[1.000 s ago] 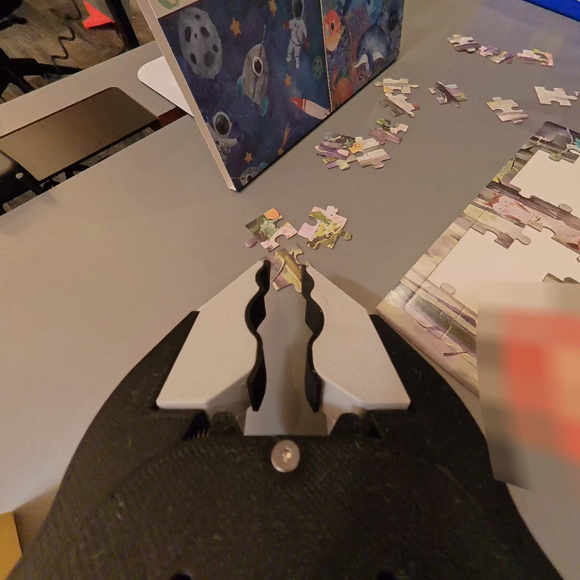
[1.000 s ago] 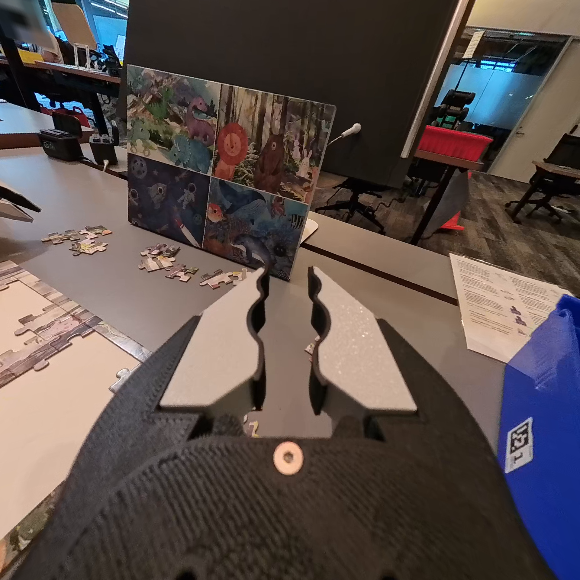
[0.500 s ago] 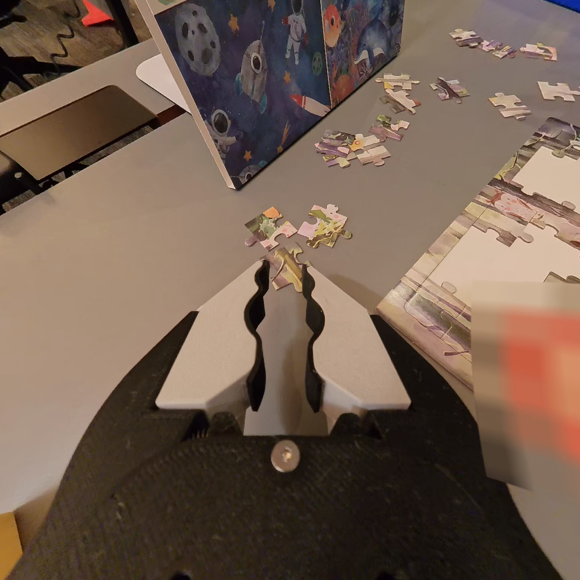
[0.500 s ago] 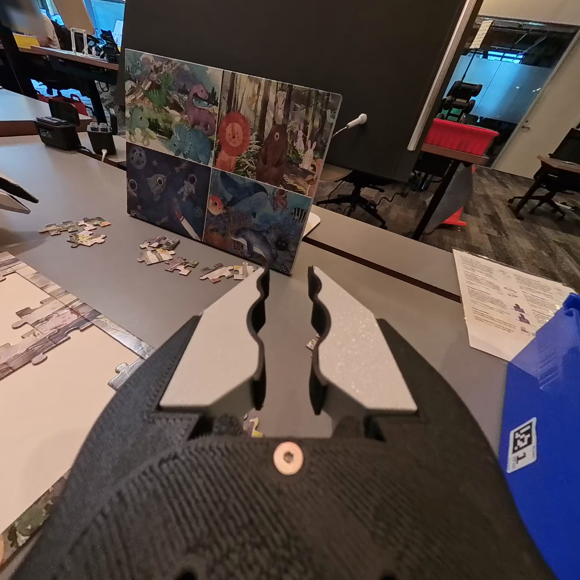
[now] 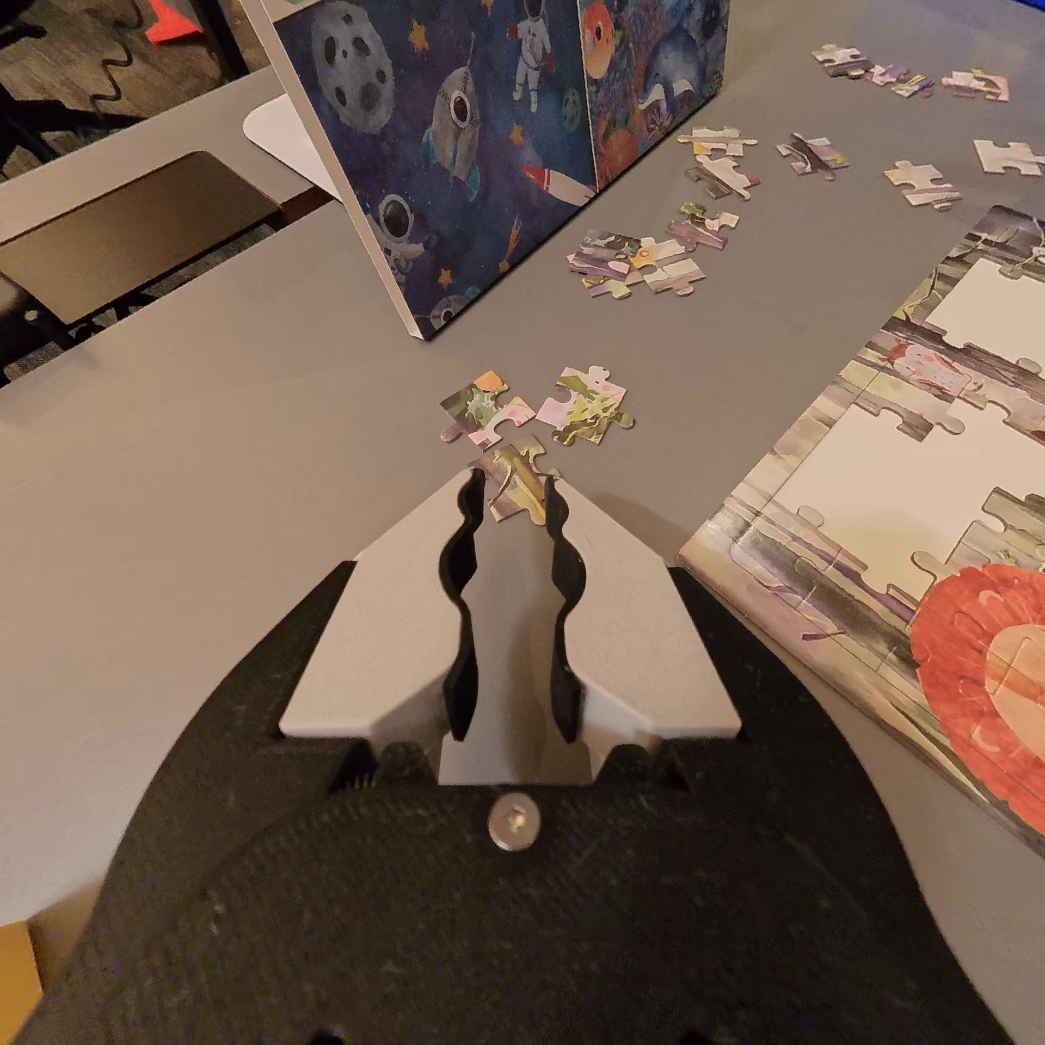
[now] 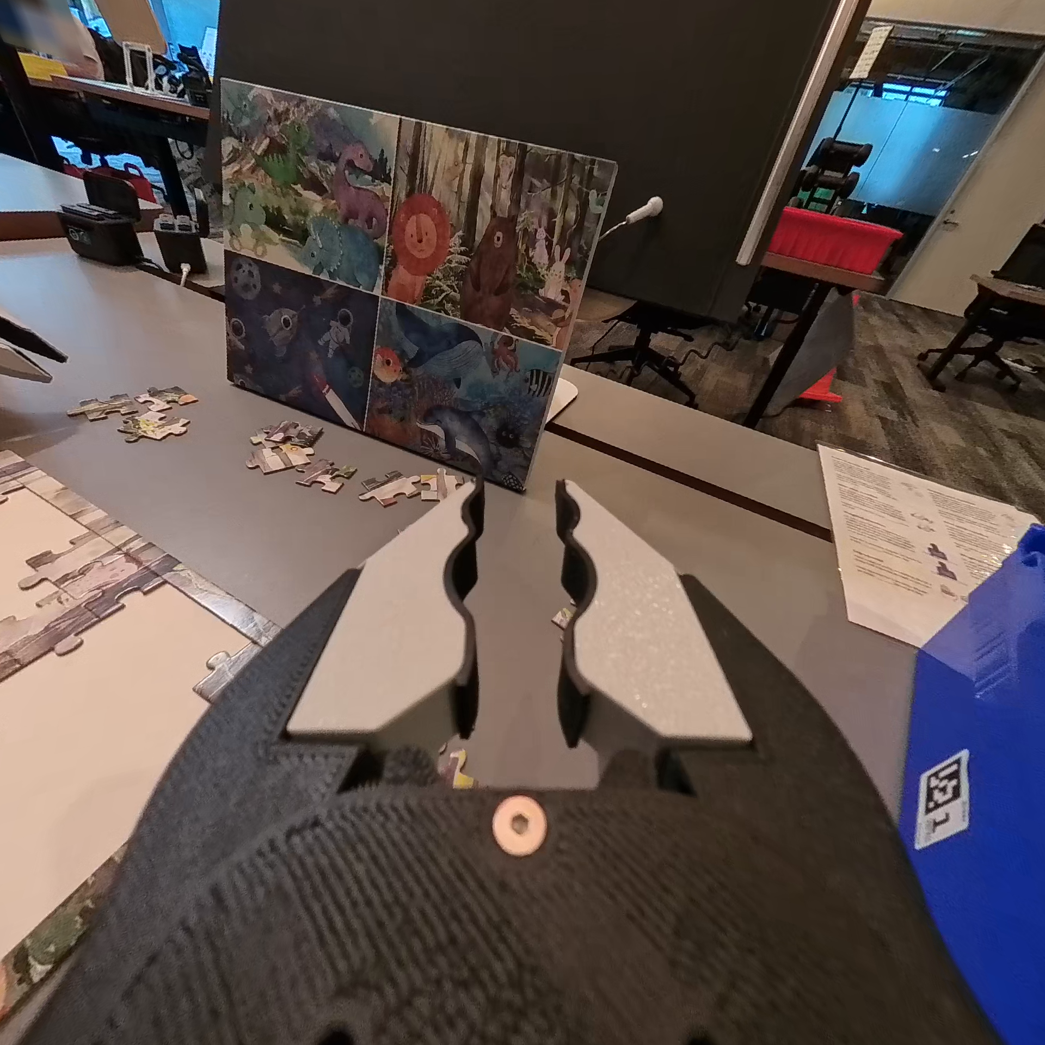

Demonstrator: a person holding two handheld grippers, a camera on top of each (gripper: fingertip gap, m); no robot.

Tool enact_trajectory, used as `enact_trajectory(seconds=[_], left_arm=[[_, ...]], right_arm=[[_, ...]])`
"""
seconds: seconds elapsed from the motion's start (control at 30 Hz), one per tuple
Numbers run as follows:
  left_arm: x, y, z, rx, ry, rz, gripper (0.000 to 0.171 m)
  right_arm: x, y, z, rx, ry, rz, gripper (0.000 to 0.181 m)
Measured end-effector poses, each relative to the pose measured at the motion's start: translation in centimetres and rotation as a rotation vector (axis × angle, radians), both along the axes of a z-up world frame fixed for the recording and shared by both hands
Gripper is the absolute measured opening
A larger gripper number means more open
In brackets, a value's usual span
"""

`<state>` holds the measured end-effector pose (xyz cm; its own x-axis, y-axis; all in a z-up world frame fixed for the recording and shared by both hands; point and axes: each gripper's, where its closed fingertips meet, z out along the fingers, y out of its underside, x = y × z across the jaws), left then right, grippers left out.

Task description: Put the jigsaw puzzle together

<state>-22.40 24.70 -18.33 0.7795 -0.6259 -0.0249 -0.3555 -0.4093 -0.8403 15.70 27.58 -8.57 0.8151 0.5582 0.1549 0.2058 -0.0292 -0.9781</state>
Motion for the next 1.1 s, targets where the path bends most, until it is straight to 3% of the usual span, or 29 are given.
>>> enact_trajectory(seconds=[0.3,0.67,0.97,1.1], left_arm=[[0.0,0.0,0.0,-0.001,0.004,0.000,0.019],[0.0,0.0,-0.1,-0.003,0.007,0.000,0.020],[0.0,0.0,-0.1,-0.011,0.001,0.002,0.020],[0.0,0.0,-0.2,-0.013,0.005,0.002,0.020]], right_arm=[[1.1,0.6,-0.4,-0.047,0.040,-0.050,0.023],[3.6,2.0,-2.6,-0.233,0.210,-0.144,0.040],[3.2,4.3,-8.9,-0.478,0.038,-0.178,0.051],[2.7,5.4,-10.1,-0.529,-0.026,-0.183,0.052]])
